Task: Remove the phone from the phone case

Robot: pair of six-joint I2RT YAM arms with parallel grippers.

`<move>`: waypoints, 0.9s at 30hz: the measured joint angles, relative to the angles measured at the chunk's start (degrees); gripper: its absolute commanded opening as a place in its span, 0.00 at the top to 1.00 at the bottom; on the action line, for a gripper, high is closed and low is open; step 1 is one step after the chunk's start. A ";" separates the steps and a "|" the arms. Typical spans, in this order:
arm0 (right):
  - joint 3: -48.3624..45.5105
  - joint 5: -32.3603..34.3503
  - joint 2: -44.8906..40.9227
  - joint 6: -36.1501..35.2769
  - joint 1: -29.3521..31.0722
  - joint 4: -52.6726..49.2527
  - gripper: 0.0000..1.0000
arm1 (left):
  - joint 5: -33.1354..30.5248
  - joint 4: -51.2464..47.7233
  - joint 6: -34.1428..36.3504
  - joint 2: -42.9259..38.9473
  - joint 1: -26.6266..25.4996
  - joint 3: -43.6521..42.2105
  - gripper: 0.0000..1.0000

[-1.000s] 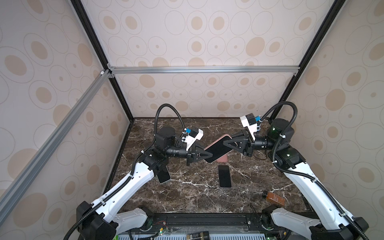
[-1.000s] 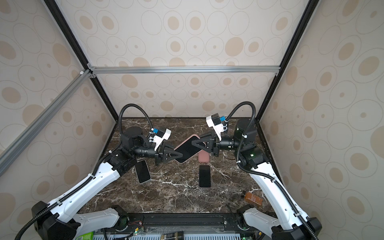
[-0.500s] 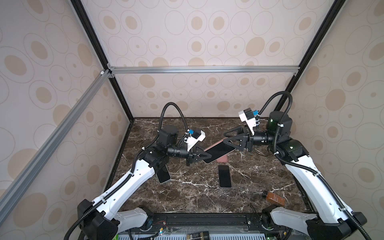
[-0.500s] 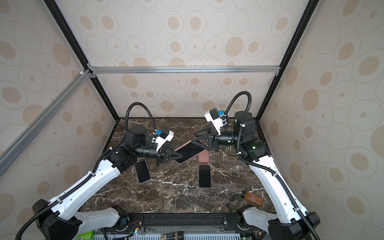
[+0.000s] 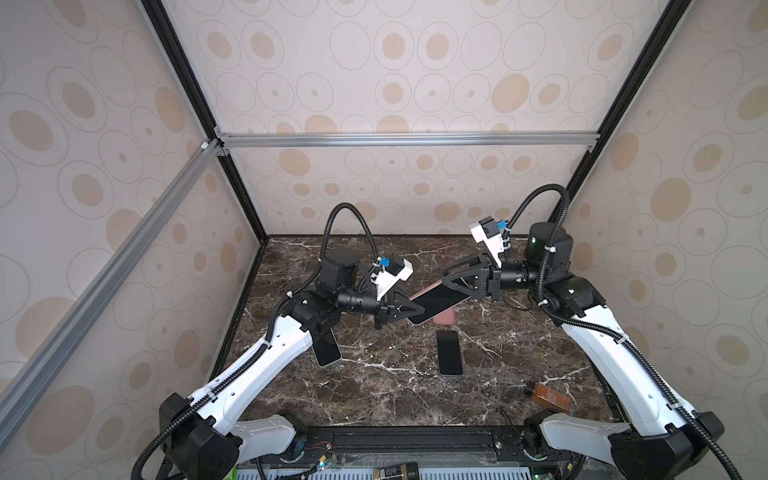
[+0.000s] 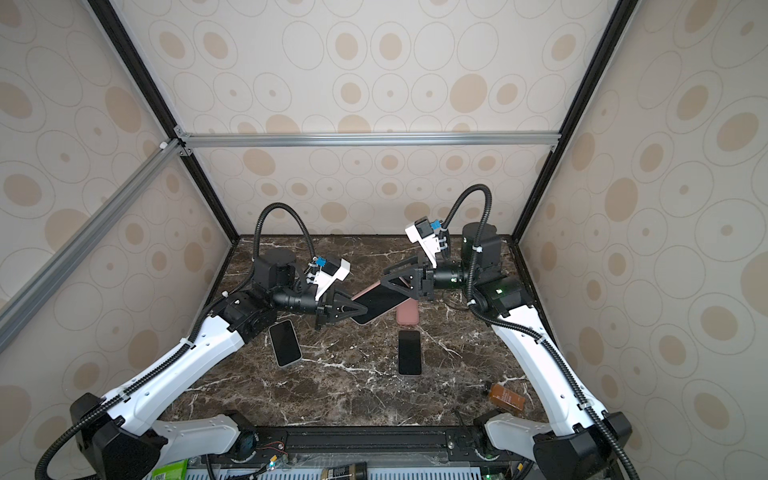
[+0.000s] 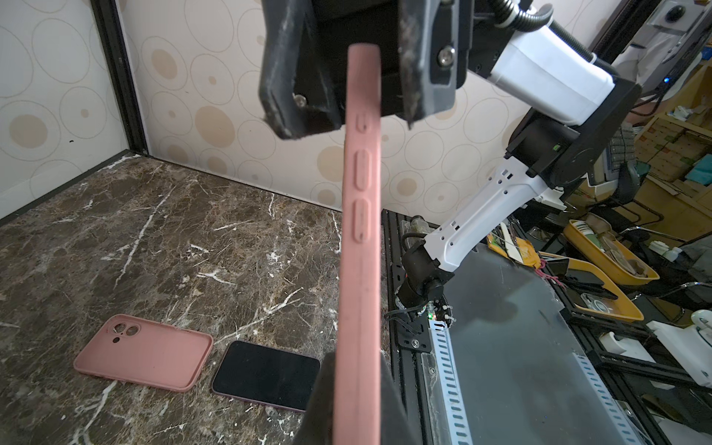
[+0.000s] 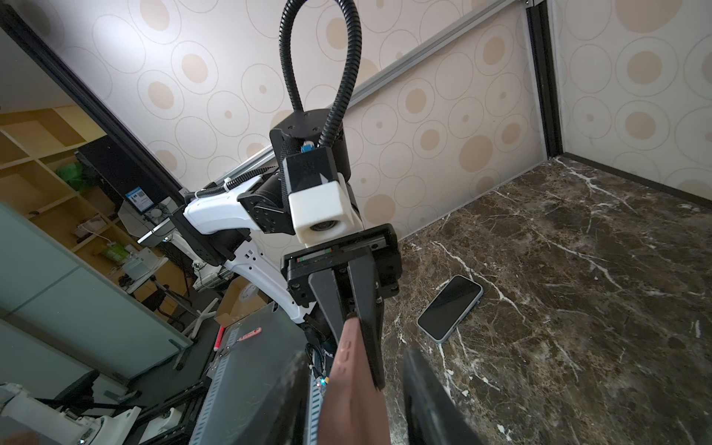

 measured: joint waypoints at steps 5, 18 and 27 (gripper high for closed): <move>-0.52 -0.37 0.44 1.73 0.00 1.14 0.61 | -0.15 0.76 -0.07 0.00 0.00 0.00 1.00; -1.57 -1.20 1.40 7.50 0.00 7.93 0.66 | -2.25 2.73 -0.94 -0.13 0.00 -0.15 1.00; -1.51 -0.26 2.34 9.77 0.00 8.72 0.64 | -6.56 2.93 -1.18 -1.40 -0.04 -1.05 1.00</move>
